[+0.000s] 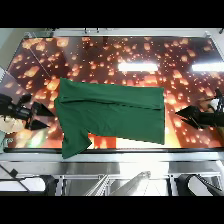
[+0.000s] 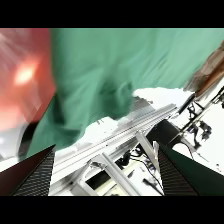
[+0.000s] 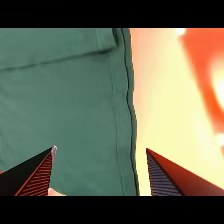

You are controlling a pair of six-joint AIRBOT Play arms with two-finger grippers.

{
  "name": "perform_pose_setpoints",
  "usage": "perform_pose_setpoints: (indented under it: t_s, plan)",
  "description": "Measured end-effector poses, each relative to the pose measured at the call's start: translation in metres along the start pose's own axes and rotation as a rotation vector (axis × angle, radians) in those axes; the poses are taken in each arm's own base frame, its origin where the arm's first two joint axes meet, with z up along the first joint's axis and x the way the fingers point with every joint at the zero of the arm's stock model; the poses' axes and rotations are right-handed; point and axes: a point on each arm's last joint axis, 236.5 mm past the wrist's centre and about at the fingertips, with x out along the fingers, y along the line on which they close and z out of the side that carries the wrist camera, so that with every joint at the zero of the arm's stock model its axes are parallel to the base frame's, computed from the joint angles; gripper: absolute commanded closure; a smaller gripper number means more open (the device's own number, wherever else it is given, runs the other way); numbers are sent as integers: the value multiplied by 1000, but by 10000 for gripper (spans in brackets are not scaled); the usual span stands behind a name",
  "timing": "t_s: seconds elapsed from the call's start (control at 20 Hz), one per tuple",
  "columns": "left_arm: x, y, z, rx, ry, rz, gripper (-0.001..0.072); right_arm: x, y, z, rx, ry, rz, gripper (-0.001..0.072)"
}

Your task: Fold the shirts.

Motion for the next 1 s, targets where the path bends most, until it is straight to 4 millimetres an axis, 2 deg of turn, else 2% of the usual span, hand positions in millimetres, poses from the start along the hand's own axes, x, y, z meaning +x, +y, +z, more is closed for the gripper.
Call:
perform_pose_setpoints:
  t_s: [0.2,0.4,0.5,0.6,0.65,0.8,1.0]
  plan:
    - [37,16,-21,-42,23,29,35,0,1,-7,12,-6,3,63]
    - [68,20,-18,-22,52,88,47,0,5,-13,20,9,20,63]
    - [79,19,-12,5,67,114,380,0,7,-16,20,23,28,63]
    - [84,15,-4,52,72,137,622,0,9,-20,23,36,37,63]
    - [86,11,-1,76,73,146,671,0,9,-21,26,40,39,63]
    - [91,-2,8,159,73,173,674,4,6,-30,53,62,41,64]
    - [95,-16,9,237,92,189,674,20,-12,-60,122,113,16,73]
